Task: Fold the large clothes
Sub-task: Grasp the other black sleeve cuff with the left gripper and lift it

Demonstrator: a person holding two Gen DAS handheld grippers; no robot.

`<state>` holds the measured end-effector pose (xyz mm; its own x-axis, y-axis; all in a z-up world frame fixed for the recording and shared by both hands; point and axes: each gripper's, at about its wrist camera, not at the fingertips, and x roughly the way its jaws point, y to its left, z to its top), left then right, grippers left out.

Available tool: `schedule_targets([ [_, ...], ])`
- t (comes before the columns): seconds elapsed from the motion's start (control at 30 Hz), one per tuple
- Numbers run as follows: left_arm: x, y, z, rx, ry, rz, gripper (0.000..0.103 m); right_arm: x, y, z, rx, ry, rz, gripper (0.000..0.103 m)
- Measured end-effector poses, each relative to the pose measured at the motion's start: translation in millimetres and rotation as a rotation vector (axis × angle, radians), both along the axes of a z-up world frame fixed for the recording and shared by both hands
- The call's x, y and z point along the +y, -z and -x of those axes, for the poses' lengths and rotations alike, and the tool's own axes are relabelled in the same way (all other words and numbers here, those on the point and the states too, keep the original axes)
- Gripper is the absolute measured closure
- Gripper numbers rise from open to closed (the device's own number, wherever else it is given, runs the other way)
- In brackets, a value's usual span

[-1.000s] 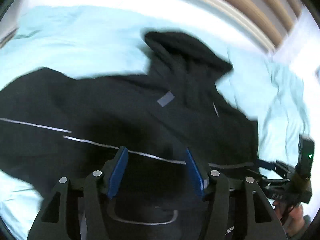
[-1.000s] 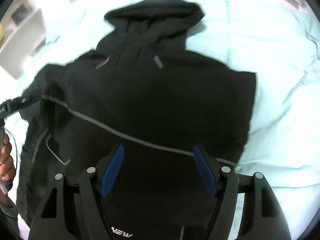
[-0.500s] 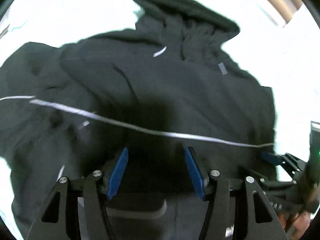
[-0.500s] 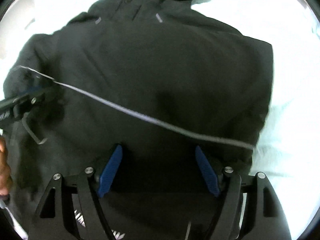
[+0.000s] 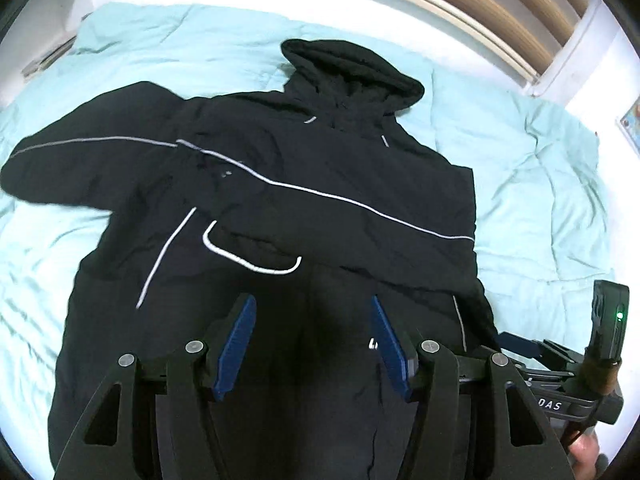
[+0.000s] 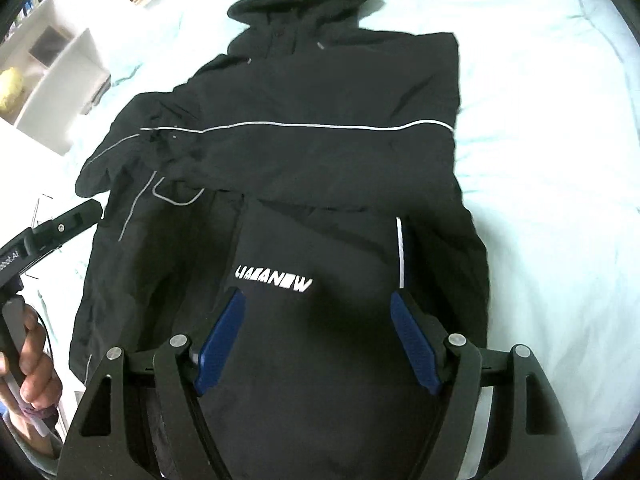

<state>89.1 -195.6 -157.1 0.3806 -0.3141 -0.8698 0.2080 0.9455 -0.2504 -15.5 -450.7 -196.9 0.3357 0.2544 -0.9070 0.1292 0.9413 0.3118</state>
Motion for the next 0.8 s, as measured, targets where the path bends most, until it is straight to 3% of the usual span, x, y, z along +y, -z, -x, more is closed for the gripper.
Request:
schedule_targets([
  [0.2,43.3,-12.6,7.3,-0.049,-0.033,0.024,0.042,14.0,-27.5,14.7,-0.059,0.053,0.026,0.025],
  [0.4,122.2,-12.7,-3.8,-0.040,-0.068,0.085,0.042,64.6,-45.7,18.5,-0.079,0.115,0.018,0.025],
  [0.6,230.6,-16.5,-37.5,-0.066,-0.164,0.091,0.042,138.9,-46.8,9.3,-0.074,0.124,0.022,0.025],
  [0.8,367.0,-5.9,-89.5,-0.079,-0.365,0.141,0.042,196.1,-35.0,-7.7,-0.043,0.124,0.035,0.025],
])
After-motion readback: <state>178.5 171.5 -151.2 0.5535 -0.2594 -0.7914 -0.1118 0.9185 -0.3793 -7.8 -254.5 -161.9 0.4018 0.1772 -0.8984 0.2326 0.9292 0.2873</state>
